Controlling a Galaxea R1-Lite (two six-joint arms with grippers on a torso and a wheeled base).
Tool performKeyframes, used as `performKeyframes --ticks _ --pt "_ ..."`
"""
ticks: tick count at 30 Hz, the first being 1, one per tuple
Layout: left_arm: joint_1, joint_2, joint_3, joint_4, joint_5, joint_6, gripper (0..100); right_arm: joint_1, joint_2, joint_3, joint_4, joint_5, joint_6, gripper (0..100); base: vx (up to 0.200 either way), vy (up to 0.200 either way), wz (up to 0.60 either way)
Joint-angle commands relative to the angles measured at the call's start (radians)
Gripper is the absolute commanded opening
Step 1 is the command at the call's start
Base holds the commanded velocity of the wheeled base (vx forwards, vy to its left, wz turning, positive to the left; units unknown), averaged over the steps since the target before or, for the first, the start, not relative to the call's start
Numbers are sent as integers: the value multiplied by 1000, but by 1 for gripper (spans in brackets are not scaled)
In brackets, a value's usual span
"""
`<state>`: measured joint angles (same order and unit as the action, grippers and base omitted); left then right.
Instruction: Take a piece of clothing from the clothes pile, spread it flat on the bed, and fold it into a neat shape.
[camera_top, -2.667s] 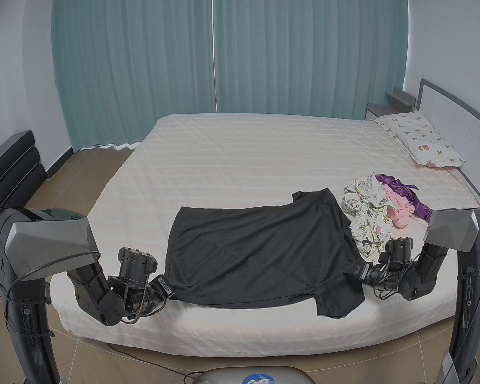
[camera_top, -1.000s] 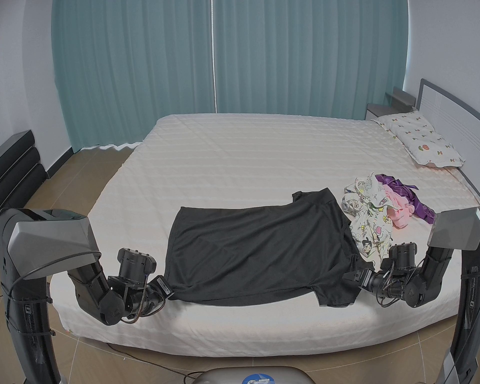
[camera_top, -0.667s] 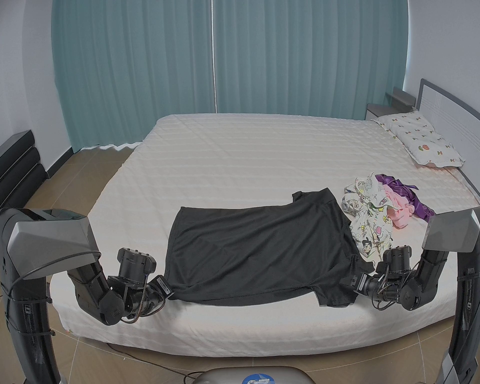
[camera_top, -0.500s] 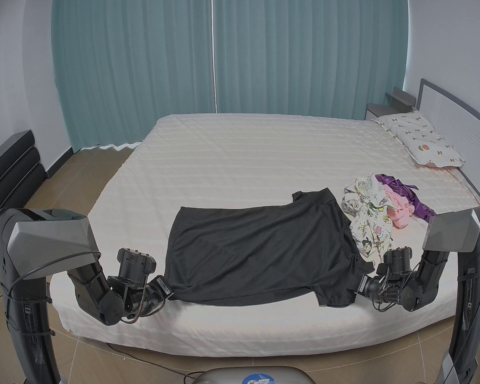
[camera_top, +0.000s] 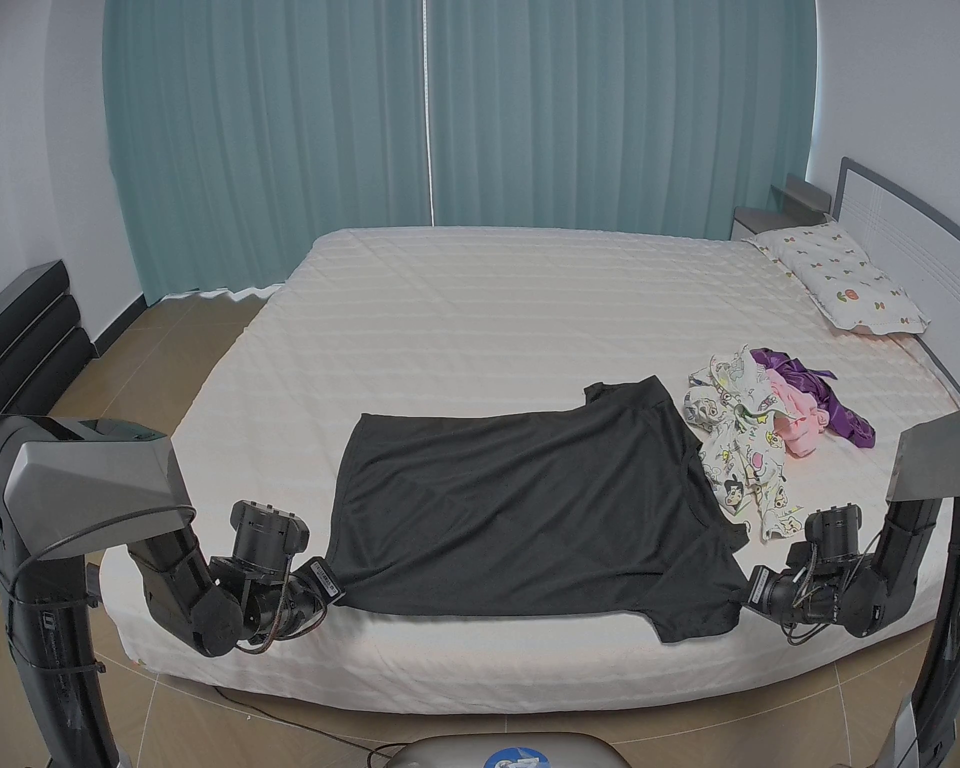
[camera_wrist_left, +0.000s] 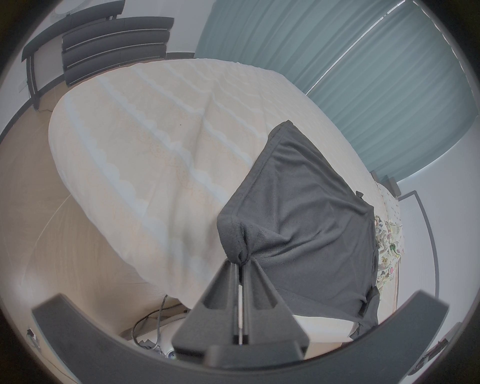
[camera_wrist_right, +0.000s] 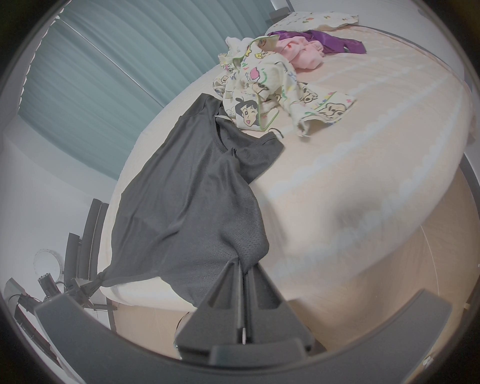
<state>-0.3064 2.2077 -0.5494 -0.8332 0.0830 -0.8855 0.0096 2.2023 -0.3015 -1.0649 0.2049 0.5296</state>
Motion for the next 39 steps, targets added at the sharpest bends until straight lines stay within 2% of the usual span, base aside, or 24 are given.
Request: performKeyframes --ticks 1,8,14,18,23,30,35,39 --pt "-5 -72 72 5 8 77 0 -19 -131 119 -3 1 -11 0 0 0 0" --pt "-7 -68 132 11 64 191 0 -19 -188 194 3 -10 -13 0 0 0 0" --pt "-31 -68 180 13 64 234 0 -23 -200 232 -1 -15 -23 0 0 0 0" --pt "-59 -75 215 14 66 254 0 -57 -211 266 -1 -16 -69 0 0 0 0" --pt "-88 -97 239 69 66 272 0 -88 -220 301 -4 -16 -86 0 0 0 0" --pt "-112 -178 227 235 64 273 0 -100 -293 301 62 -13 -100 0 0 0 0" --pt "-111 -177 184 252 64 272 0 -97 -311 298 63 -5 -111 0 0 0 0" --pt "-100 -209 114 256 64 266 0 -100 -372 246 48 45 -102 0 0 0 0"
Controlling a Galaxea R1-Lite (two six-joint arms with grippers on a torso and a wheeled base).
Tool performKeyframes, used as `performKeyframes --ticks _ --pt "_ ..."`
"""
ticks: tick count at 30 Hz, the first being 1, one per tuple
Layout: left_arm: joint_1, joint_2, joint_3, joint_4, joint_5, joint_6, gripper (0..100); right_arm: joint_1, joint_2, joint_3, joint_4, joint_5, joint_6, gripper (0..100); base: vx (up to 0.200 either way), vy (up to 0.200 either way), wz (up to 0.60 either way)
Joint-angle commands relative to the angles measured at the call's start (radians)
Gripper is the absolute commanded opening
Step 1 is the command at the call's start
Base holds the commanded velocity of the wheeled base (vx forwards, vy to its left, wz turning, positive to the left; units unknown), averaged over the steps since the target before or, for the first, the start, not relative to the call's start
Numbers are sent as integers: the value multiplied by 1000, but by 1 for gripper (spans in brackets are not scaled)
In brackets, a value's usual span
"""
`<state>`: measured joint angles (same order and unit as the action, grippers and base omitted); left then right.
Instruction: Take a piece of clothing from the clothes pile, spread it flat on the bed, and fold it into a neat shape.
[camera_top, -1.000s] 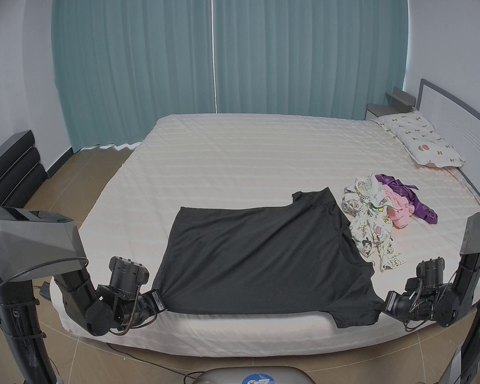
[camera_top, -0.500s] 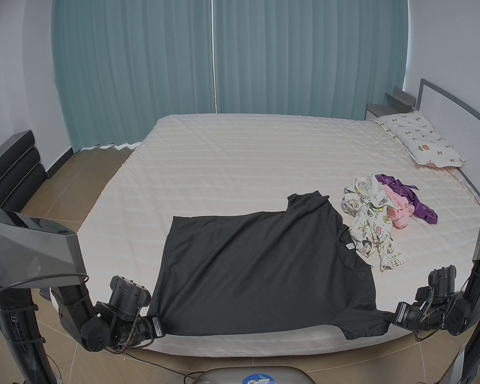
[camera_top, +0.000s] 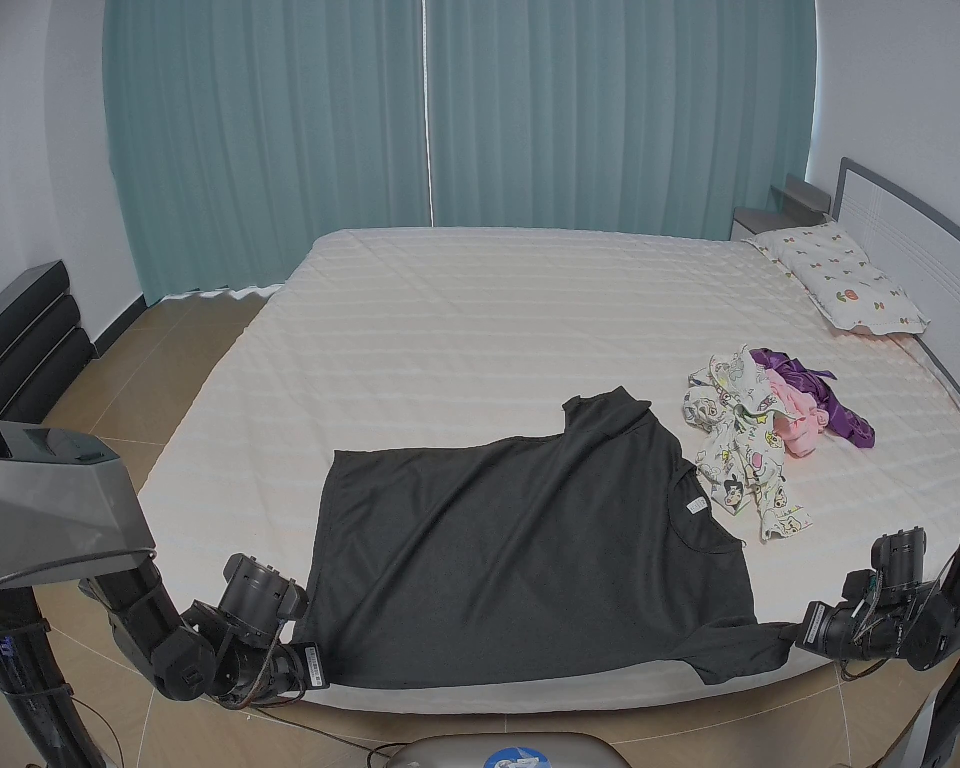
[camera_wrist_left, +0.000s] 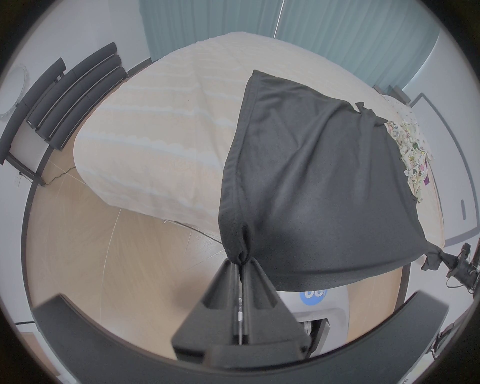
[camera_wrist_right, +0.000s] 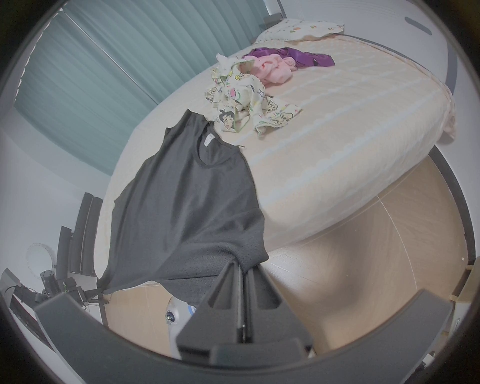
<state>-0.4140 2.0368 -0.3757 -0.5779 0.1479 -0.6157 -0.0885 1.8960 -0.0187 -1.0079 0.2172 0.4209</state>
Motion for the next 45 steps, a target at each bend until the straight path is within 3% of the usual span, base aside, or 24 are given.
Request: performKeyframes --ticks 1,13,26,34,41,45 --pt "9 -52 -72 3 -1 -6 0 -2 -71 -58 -8 39 9 0 0 0 0" --pt "113 -43 -203 6 -1 -2 0 30 -1 -260 0 60 12 0 0 0 0" --pt "124 122 -364 6 -1 -7 0 67 172 -500 29 48 19 0 0 0 0" --pt "152 244 -485 6 55 -7 0 72 281 -642 63 37 19 0 0 0 0" --pt "155 313 -572 4 53 -10 0 73 379 -719 64 17 21 0 0 0 0" --pt "155 355 -631 6 53 -13 0 85 443 -779 52 19 88 0 0 0 0"
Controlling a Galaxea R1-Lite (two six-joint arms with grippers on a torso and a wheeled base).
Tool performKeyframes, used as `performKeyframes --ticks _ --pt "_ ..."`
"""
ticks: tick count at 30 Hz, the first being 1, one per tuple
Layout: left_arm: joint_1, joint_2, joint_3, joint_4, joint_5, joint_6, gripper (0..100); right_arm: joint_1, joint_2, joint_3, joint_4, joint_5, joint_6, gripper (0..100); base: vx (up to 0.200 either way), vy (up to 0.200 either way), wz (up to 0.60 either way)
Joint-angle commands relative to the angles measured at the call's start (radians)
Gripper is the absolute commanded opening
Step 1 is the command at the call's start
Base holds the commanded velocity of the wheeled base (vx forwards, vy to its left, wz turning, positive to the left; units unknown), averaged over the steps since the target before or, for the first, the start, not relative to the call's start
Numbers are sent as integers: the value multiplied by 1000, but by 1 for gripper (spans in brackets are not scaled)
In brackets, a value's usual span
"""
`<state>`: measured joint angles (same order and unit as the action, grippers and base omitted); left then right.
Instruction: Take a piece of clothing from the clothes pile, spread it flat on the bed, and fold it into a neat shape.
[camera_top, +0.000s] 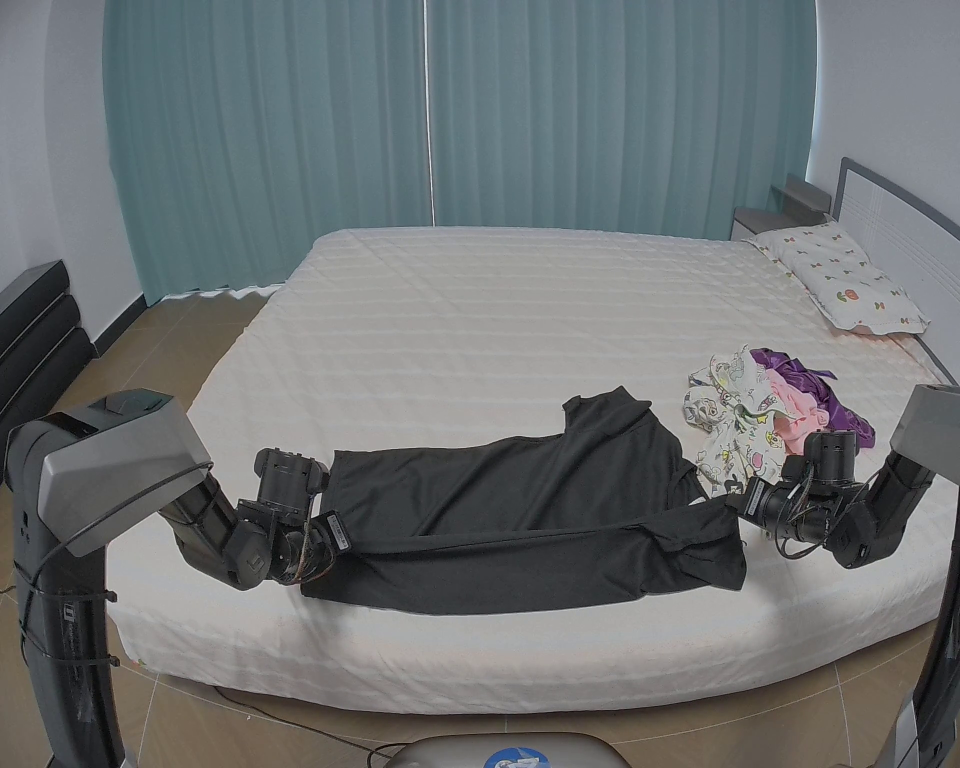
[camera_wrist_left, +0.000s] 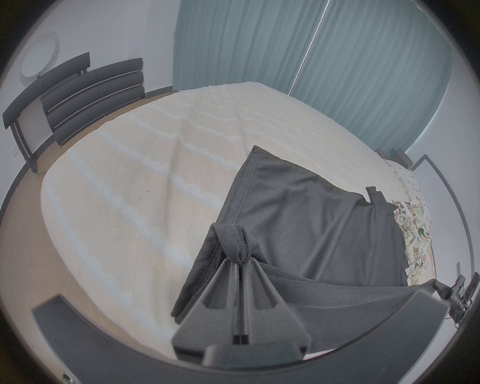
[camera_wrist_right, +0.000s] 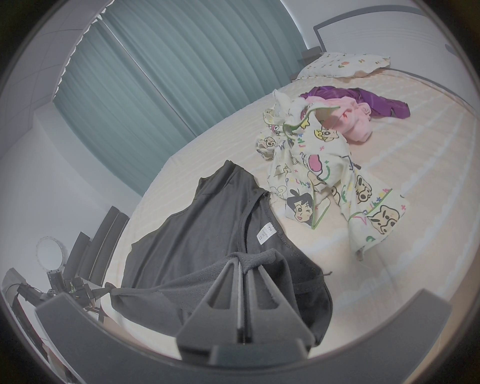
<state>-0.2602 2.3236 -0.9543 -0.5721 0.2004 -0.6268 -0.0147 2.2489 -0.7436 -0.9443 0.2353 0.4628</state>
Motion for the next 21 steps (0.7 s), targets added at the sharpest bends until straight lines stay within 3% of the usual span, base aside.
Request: performKeyframes --ticks 1,12,14,21 --pt "1 80 -63 0 1 -7 100 19 101 -68 -13 -1 68 100 0 0 0" --pt "26 66 -93 15 -6 -99 100 12 63 -91 -10 -7 244 100 0 0 0" --pt "44 -1 -61 15 -32 -137 100 21 15 -49 -2 -8 312 100 0 0 0" --pt "56 -130 65 12 -165 -186 100 27 -38 38 -1 -47 387 100 29 0 0"
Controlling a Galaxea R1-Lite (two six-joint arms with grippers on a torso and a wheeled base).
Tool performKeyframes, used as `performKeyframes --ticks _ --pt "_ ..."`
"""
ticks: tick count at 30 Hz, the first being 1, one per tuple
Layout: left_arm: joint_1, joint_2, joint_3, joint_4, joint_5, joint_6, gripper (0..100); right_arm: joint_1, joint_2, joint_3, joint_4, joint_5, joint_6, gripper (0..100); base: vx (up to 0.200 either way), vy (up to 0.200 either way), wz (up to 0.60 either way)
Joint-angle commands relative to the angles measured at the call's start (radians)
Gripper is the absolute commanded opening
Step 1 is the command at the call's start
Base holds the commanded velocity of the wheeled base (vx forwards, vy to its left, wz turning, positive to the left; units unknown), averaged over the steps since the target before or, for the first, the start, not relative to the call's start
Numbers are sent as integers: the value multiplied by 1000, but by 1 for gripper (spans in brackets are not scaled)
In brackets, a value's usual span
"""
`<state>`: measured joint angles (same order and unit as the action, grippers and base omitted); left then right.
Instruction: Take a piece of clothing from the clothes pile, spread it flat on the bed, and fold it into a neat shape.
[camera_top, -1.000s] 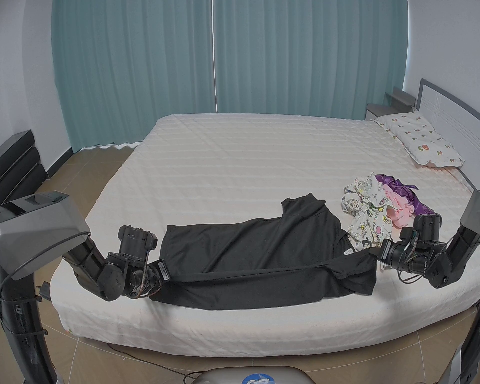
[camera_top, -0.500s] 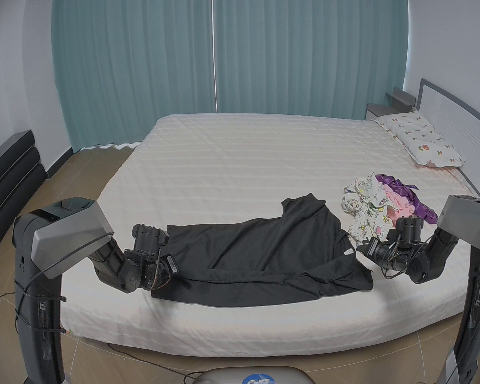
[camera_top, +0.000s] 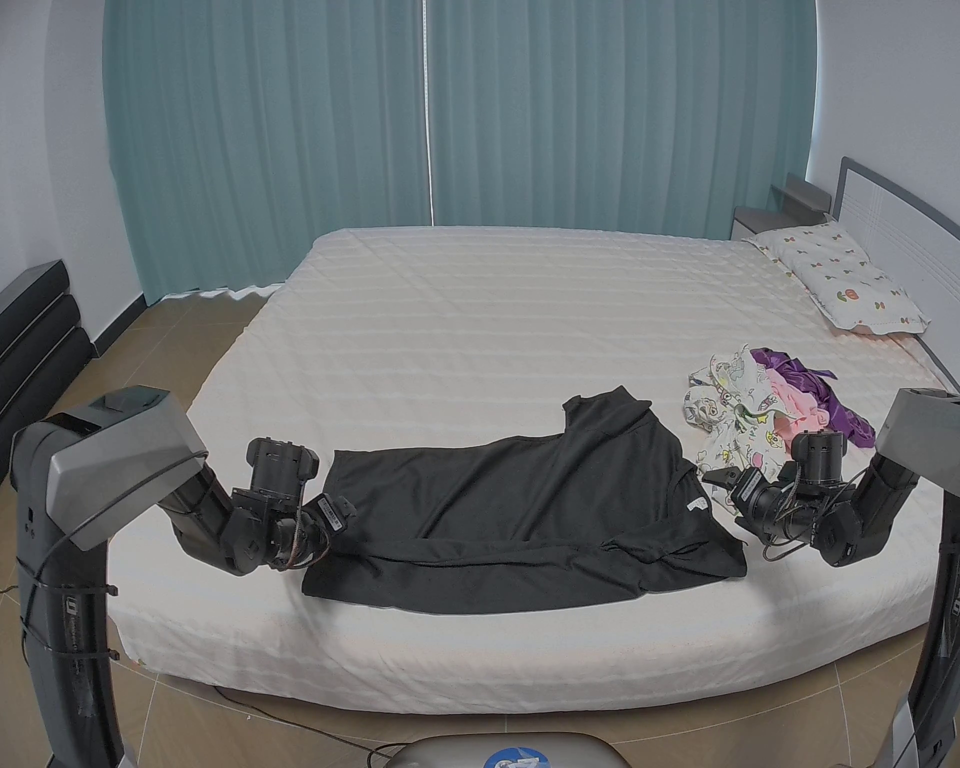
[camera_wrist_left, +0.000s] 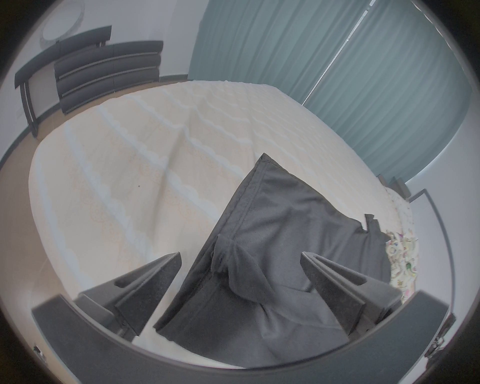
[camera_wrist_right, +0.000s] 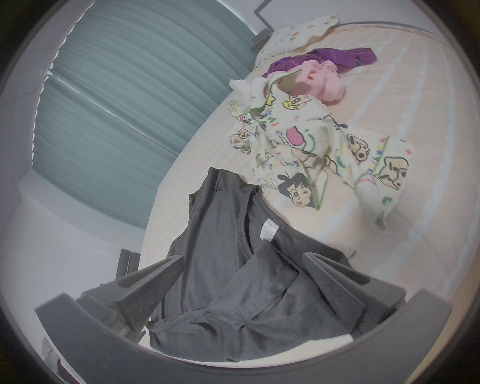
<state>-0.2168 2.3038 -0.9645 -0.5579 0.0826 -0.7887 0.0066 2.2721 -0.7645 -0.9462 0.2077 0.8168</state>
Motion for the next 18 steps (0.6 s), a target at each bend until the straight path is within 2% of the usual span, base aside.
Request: performKeyframes --ticks 1,4,8,11,18 --pt "14 -126 95 0 -69 -35 100 10 -66 74 0 -28 47 100 200 0 0" --pt "14 -129 110 -2 -87 -47 100 13 -63 91 0 -40 58 100 200 0 0" --pt "11 -123 132 -5 -119 -90 100 67 -49 116 1 -88 136 100 200 0 0" --pt "8 -123 148 -8 -142 -107 100 96 -23 116 1 -106 160 100 200 0 0" --pt "10 -121 185 -11 -165 -104 100 170 -8 131 14 -160 166 100 0 0 0"
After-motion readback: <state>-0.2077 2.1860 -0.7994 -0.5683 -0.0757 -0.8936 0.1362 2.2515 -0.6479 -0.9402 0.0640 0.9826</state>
